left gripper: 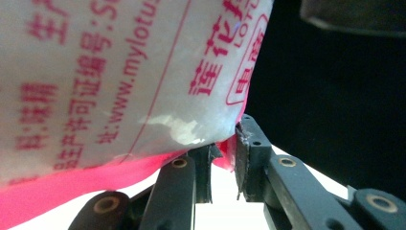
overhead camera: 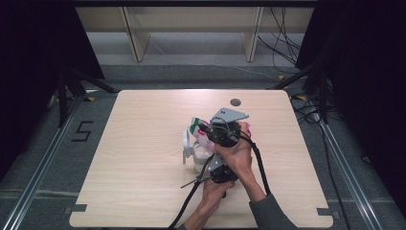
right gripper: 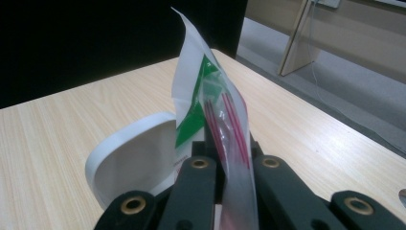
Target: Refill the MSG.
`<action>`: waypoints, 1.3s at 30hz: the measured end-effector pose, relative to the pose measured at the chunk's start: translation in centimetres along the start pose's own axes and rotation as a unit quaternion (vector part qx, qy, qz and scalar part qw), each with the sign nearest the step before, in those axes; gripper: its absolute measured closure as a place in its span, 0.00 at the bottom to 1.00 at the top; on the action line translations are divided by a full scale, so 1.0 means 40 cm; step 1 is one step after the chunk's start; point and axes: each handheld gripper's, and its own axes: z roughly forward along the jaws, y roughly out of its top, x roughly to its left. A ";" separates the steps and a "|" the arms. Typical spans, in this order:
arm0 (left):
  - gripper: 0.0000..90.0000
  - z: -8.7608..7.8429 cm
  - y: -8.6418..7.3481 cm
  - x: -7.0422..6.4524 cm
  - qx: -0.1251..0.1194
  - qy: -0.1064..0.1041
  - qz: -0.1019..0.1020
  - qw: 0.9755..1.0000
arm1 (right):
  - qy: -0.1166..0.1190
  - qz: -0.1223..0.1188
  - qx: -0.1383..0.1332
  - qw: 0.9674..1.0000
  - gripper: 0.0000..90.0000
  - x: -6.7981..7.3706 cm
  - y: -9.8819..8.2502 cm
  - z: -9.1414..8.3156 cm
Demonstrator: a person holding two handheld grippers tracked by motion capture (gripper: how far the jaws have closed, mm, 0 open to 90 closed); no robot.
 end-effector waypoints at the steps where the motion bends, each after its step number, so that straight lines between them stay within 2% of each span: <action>1: 0.86 0.000 0.000 0.000 -0.001 0.000 -0.001 1.000 | -0.001 0.000 -0.001 1.000 1.00 0.001 0.001 0.000; 2: 0.86 0.003 -0.001 0.002 -0.008 -0.010 -0.005 1.000 | 0.000 0.004 0.000 1.000 1.00 0.003 0.001 0.001; 3: 0.86 0.007 -0.002 -0.003 -0.024 -0.011 -0.025 0.999 | -0.002 -0.001 -0.001 1.000 1.00 0.003 0.000 0.003; 4: 0.86 0.009 -0.002 -0.005 -0.029 -0.009 -0.031 0.999 | -0.002 0.001 0.001 1.000 1.00 0.005 -0.001 0.005; 6: 0.86 0.003 -0.002 -0.001 -0.017 -0.007 -0.017 1.000 | 0.003 -0.004 0.004 1.000 1.00 0.005 0.000 0.005; 7: 0.86 0.002 -0.002 0.005 -0.009 -0.009 -0.005 1.000 | -0.005 -0.003 -0.003 1.000 1.00 0.005 0.000 0.004; 8: 0.86 0.001 -0.001 0.005 -0.003 -0.004 -0.004 1.000 | -0.004 -0.004 -0.009 1.000 1.00 0.005 0.000 0.004; 9: 0.87 0.002 -0.002 0.005 -0.003 -0.004 -0.005 1.000 | -0.006 -0.009 -0.011 1.000 1.00 0.002 0.000 0.003; 11: 0.86 0.002 -0.002 0.003 0.000 -0.001 -0.005 1.000 | 0.000 0.003 -0.002 1.000 1.00 0.005 -0.003 0.006; 13: 0.86 0.006 -0.004 0.006 -0.008 -0.010 -0.008 1.000 | 0.001 0.002 -0.002 1.000 1.00 0.001 -0.003 0.005; 15: 0.86 0.006 -0.003 0.005 -0.008 -0.009 -0.007 1.000 | 0.005 0.003 0.001 1.000 1.00 0.000 -0.001 0.000; 18: 0.86 0.007 -0.004 0.005 -0.011 -0.014 -0.010 1.000 | -0.001 -0.004 -0.004 1.000 1.00 0.001 -0.002 0.004; 21: 0.86 0.003 -0.003 0.003 -0.009 -0.007 -0.005 1.000 | 0.005 0.003 0.001 1.000 1.00 0.003 -0.001 0.001; 22: 0.86 -0.001 -0.001 0.002 -0.003 0.000 -0.002 1.000 | -0.001 0.008 -0.003 1.000 1.00 0.004 0.000 -0.002; 23: 0.86 -0.001 0.000 0.003 -0.004 -0.004 -0.004 1.000 | 0.006 0.000 -0.002 1.000 1.00 0.003 0.002 -0.004; 25: 0.86 0.002 -0.001 0.002 -0.007 -0.009 -0.008 1.000 | 0.004 -0.005 -0.002 1.000 1.00 0.003 0.001 -0.002; 26: 0.86 -0.001 -0.002 -0.001 -0.002 0.007 -0.012 1.000 | 0.004 -0.003 -0.002 1.000 1.00 0.005 -0.001 0.003; 27: 0.86 0.002 -0.003 0.003 -0.005 -0.006 -0.007 1.000 | 0.000 -0.008 -0.004 1.000 1.00 0.003 -0.002 0.005; 29: 0.86 0.001 -0.002 0.004 -0.004 -0.004 -0.006 1.000 | 0.006 0.005 -0.001 1.000 1.00 0.003 -0.001 0.002; 30: 0.86 0.000 0.000 0.003 -0.002 -0.006 -0.010 1.000 | 0.012 0.005 -0.003 1.000 1.00 0.002 -0.001 0.002; 31: 0.86 0.000 -0.001 0.002 -0.003 -0.005 -0.008 1.000 | 0.004 -0.002 -0.005 1.000 1.00 0.001 0.000 -0.001; 32: 0.86 0.001 -0.001 0.001 -0.007 -0.009 -0.007 1.000 | 0.001 0.004 -0.001 1.000 1.00 0.003 0.000 -0.002; 33: 0.86 0.003 -0.002 0.002 -0.009 -0.010 -0.008 1.000 | 0.001 0.001 -0.002 1.000 1.00 0.002 0.000 -0.001; 34: 0.86 0.001 -0.001 0.001 -0.001 -0.002 -0.007 1.000 | 0.002 -0.006 -0.004 1.000 1.00 0.000 0.000 0.000; 37: 0.86 0.001 -0.001 0.002 -0.005 -0.007 -0.008 1.000 | 0.006 0.001 -0.002 1.000 1.00 0.002 0.000 -0.001; 39: 0.86 -0.001 0.000 0.002 -0.002 -0.007 -0.012 1.000 | 0.003 -0.005 -0.005 1.000 1.00 0.000 0.000 0.002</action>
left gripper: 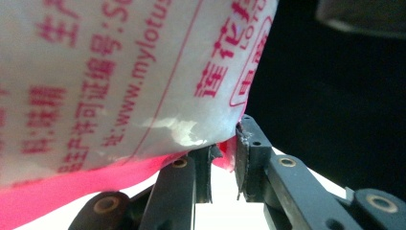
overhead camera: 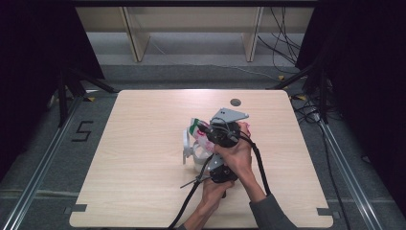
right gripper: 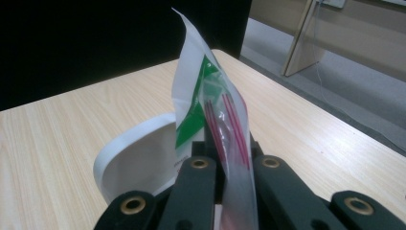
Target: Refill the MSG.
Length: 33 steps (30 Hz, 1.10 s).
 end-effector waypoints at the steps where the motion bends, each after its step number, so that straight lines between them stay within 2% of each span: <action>1: 0.86 0.002 -0.001 0.001 0.000 0.006 0.004 1.000 | 0.004 0.007 0.001 1.000 1.00 0.001 -0.001 0.001; 2: 0.86 0.001 0.000 0.000 0.001 0.003 0.001 1.000 | 0.009 0.008 0.002 1.000 1.00 0.001 -0.001 0.002; 5: 0.86 0.001 -0.001 -0.001 -0.002 0.004 0.001 1.000 | 0.000 0.000 0.000 1.000 1.00 0.000 0.000 0.000; 8: 0.86 0.003 -0.001 0.000 -0.004 0.000 0.002 1.000 | 0.003 0.007 0.003 1.000 1.00 0.002 -0.001 0.000; 9: 0.86 0.002 -0.001 -0.001 -0.003 0.001 0.003 1.000 | 0.004 0.000 -0.003 1.000 1.00 0.000 -0.001 0.002; 10: 0.86 0.002 -0.001 -0.002 0.000 0.004 0.004 1.000 | 0.005 0.001 -0.002 1.000 1.00 0.000 -0.001 0.002; 11: 0.86 0.004 -0.002 -0.001 -0.004 -0.001 0.002 1.000 | 0.009 0.007 0.005 1.000 1.00 0.000 -0.001 0.001; 15: 0.86 0.005 -0.003 -0.001 -0.007 -0.003 0.001 1.000 | 0.005 0.008 0.006 1.000 1.00 0.000 -0.002 0.000; 16: 0.86 0.001 -0.002 -0.003 0.002 0.009 0.000 1.000 | 0.005 0.008 0.006 1.000 1.00 -0.001 -0.002 0.000; 20: 0.86 0.002 -0.002 -0.001 -0.001 0.001 0.003 1.000 | 0.003 0.009 0.007 1.000 1.00 0.000 -0.003 0.000; 23: 0.86 0.003 -0.001 -0.002 0.000 0.004 0.003 1.000 | 0.000 0.013 0.000 1.000 1.00 0.000 -0.002 0.001; 24: 0.86 0.004 -0.001 -0.001 -0.005 -0.002 0.002 1.000 | 0.005 0.008 0.006 1.000 1.00 0.000 -0.002 -0.001; 25: 0.86 0.002 -0.001 -0.001 -0.001 0.004 0.003 1.000 | 0.006 0.008 0.005 1.000 1.00 0.000 -0.001 -0.001; 28: 0.86 0.001 0.000 -0.001 0.000 0.000 -0.001 1.000 | 0.004 0.006 0.003 1.000 1.00 0.001 -0.001 0.001; 33: 0.86 0.002 -0.001 -0.001 -0.004 0.003 0.003 1.000 | 0.005 0.008 -0.001 1.000 1.00 -0.001 -0.001 0.000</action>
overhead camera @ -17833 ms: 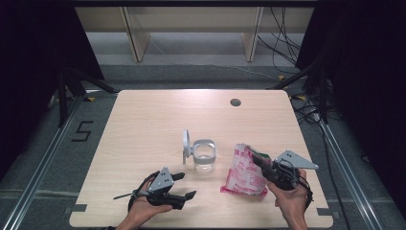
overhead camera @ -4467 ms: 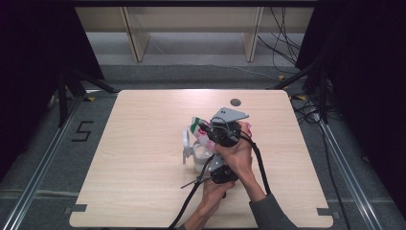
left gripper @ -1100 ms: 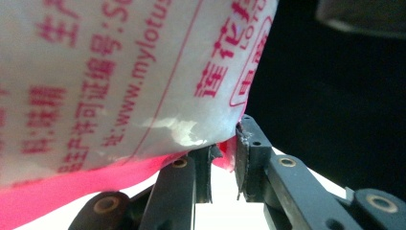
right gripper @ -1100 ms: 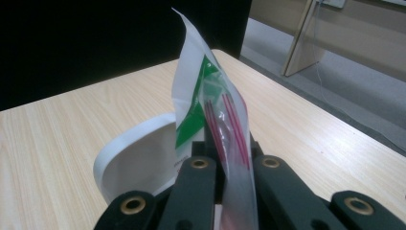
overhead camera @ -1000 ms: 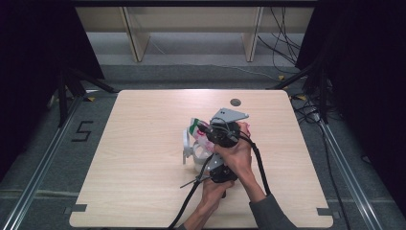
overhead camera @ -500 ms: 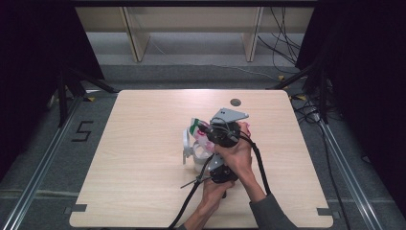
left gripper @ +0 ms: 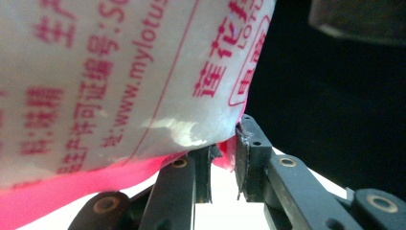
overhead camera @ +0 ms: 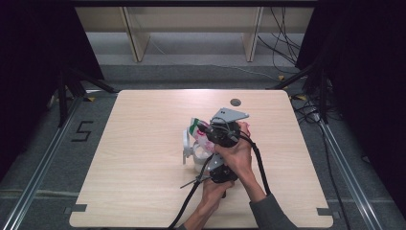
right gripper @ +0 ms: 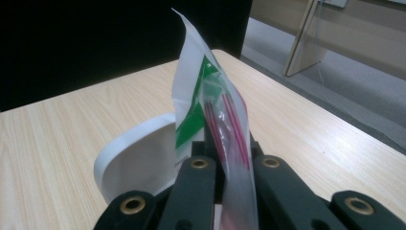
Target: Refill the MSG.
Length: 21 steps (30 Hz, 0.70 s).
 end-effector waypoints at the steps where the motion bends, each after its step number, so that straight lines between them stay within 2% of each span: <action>1: 0.86 0.002 -0.001 0.000 -0.006 -0.005 0.001 1.000 | -0.001 -0.001 0.003 1.000 1.00 -0.001 0.001 -0.002; 3: 0.86 -0.001 0.001 -0.003 0.005 0.003 0.003 1.000 | -0.001 -0.002 0.006 1.000 1.00 0.000 0.000 -0.001; 5: 0.86 0.000 0.000 -0.001 -0.002 -0.005 -0.002 1.000 | -0.001 0.002 0.002 1.000 1.00 0.000 -0.001 0.001; 7: 0.86 -0.002 0.000 -0.002 0.002 0.001 0.005 1.000 | -0.001 0.002 0.001 1.000 1.00 0.000 0.000 0.001; 9: 0.86 -0.001 0.000 -0.004 0.002 -0.001 0.004 1.000 | 0.000 -0.003 0.000 1.000 1.00 -0.004 0.001 0.000; 10: 0.86 -0.001 0.000 -0.004 0.004 -0.001 0.003 1.000 | -0.004 0.005 0.006 1.000 1.00 -0.004 0.000 -0.002; 14: 0.86 0.000 0.000 -0.004 0.000 -0.001 0.005 1.000 | -0.001 0.008 0.012 1.000 1.00 -0.002 0.000 -0.002; 15: 0.86 0.001 0.000 -0.004 0.001 0.000 0.003 1.000 | 0.003 -0.001 0.010 1.000 1.00 -0.003 0.001 0.001; 16: 0.86 0.002 0.000 -0.007 -0.006 -0.001 -0.004 1.000 | -0.001 0.007 0.011 1.000 1.00 0.000 0.000 0.001; 17: 0.86 0.005 -0.001 -0.010 -0.018 -0.002 -0.016 1.000 | 0.003 -0.002 0.006 1.000 1.00 -0.002 0.000 0.005; 18: 0.86 -0.001 0.000 -0.004 0.001 -0.001 0.007 1.000 | 0.003 -0.002 0.011 1.000 1.00 -0.002 0.001 0.002; 20: 0.86 0.000 0.000 -0.004 0.001 0.000 0.006 1.000 | 0.003 -0.001 0.011 1.000 1.00 -0.003 0.002 0.000; 21: 0.86 0.002 0.000 -0.007 -0.005 0.001 -0.001 1.000 | 0.002 -0.001 0.011 1.000 1.00 -0.002 0.002 0.001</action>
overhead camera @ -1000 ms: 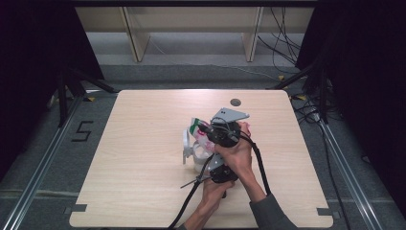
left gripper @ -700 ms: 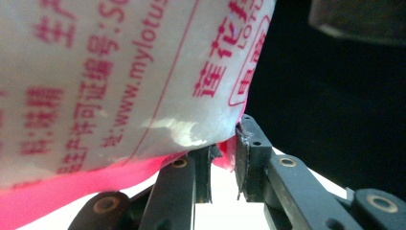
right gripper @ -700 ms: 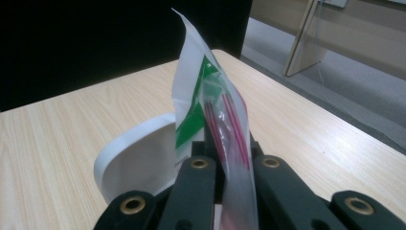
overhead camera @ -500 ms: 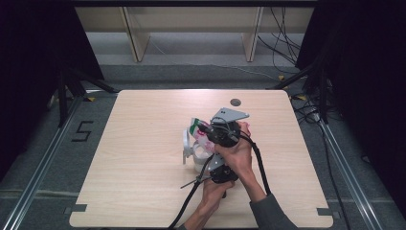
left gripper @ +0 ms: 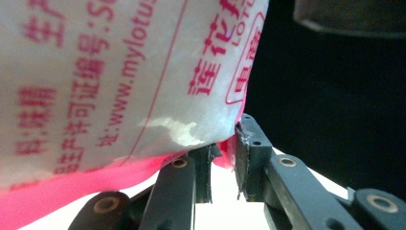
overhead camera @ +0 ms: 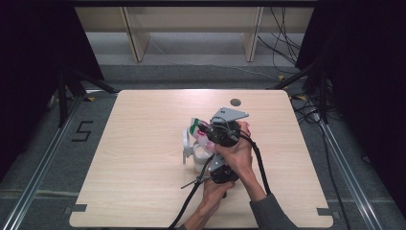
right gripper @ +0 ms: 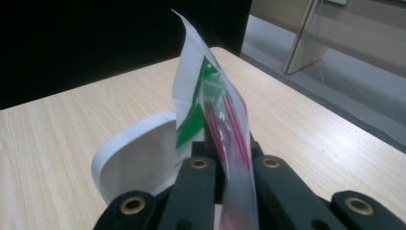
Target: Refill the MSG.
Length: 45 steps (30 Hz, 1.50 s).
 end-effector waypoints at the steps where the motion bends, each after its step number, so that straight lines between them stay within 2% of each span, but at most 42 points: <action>1: 0.86 0.003 -0.001 -0.004 -0.014 -0.002 -0.014 1.000 | 0.000 -0.001 -0.001 1.000 1.00 0.001 0.000 0.002; 2: 0.86 0.003 -0.001 -0.003 -0.017 -0.004 -0.016 1.000 | 0.002 -0.002 0.000 1.000 1.00 0.002 0.000 0.002; 3: 0.86 -0.002 0.000 0.005 0.004 -0.003 0.008 1.000 | 0.001 -0.001 0.000 1.000 1.00 0.002 0.001 0.002; 5: 0.86 -0.003 0.001 0.005 0.005 -0.002 0.008 1.000 | 0.006 0.002 -0.002 1.000 0.99 -0.001 0.001 0.003; 7: 0.86 -0.002 0.001 0.004 0.001 0.000 0.007 1.000 | 0.001 -0.002 0.001 1.000 0.99 0.000 0.003 0.002; 8: 0.86 -0.003 0.002 0.003 -0.002 -0.001 -0.001 1.000 | 0.000 0.006 0.005 1.000 0.99 0.004 0.003 0.001; 9: 0.86 0.000 0.002 0.000 -0.014 -0.003 -0.014 1.000 | -0.008 0.003 -0.001 1.000 0.99 0.006 0.003 0.004; 10: 0.86 -0.005 0.003 0.007 0.005 0.000 0.007 1.000 | -0.007 0.002 -0.002 1.000 0.99 0.006 0.004 0.005; 12: 0.86 -0.005 0.002 0.009 0.002 -0.003 0.006 1.000 | -0.006 0.006 -0.002 1.000 0.99 0.007 0.004 0.006; 13: 0.86 -0.006 0.002 0.008 0.001 -0.003 0.005 1.000 | -0.001 -0.005 -0.003 1.000 0.99 0.004 0.005 0.008; 15: 0.86 -0.006 0.003 0.008 0.001 -0.002 0.004 1.000 | -0.001 -0.005 -0.001 1.000 0.99 0.005 0.005 0.009; 17: 0.86 -0.003 0.001 0.012 -0.007 -0.011 0.004 1.000 | 0.000 -0.007 -0.002 1.000 0.99 0.004 0.006 0.008; 18: 0.86 -0.005 0.002 0.012 0.001 -0.003 0.005 1.000 | 0.001 -0.006 -0.003 1.000 0.99 0.004 0.006 0.008; 20: 0.86 -0.005 0.002 0.012 0.001 0.000 0.004 1.000 | 0.001 -0.005 -0.002 1.000 0.99 0.006 0.005 0.009; 22: 0.86 -0.005 0.002 0.012 0.001 0.002 0.007 1.000 | -0.006 -0.022 -0.004 1.000 0.99 0.004 0.007 0.007; 23: 0.86 -0.004 0.001 0.012 0.001 0.003 0.007 1.000 | -0.001 -0.012 0.000 1.000 0.99 0.007 0.007 0.006; 28: 0.86 -0.003 0.000 0.012 0.000 0.003 0.008 1.000 | 0.003 -0.005 -0.007 1.000 0.99 0.007 0.009 0.003; 29: 0.86 -0.004 0.001 0.013 0.001 0.004 0.007 1.000 | 0.000 -0.009 -0.005 1.000 0.99 0.006 0.010 0.000; 30: 0.86 -0.002 0.000 0.015 -0.005 -0.001 0.005 1.000 | -0.007 -0.011 -0.017 1.000 0.99 0.008 0.009 0.003; 34: 0.86 -0.003 0.001 0.017 -0.009 -0.004 0.004 1.000 | 0.000 -0.017 -0.015 1.000 0.99 0.010 0.013 0.000; 39: 0.86 -0.001 0.000 0.018 -0.009 -0.009 0.002 1.000 | -0.004 -0.008 -0.008 1.000 0.99 0.017 0.011 0.002; 40: 0.86 -0.004 0.001 0.015 -0.002 0.000 0.001 1.000 | -0.003 -0.019 -0.010 1.000 0.99 0.014 0.010 0.006; 42: 0.86 -0.003 0.000 0.016 -0.002 -0.003 0.000 1.000 | 0.001 -0.015 0.000 1.000 0.99 0.014 0.008 0.007; 45: 0.86 -0.006 0.002 0.015 0.000 0.002 0.001 1.000 | -0.001 -0.019 -0.007 1.000 0.99 0.014 0.008 0.008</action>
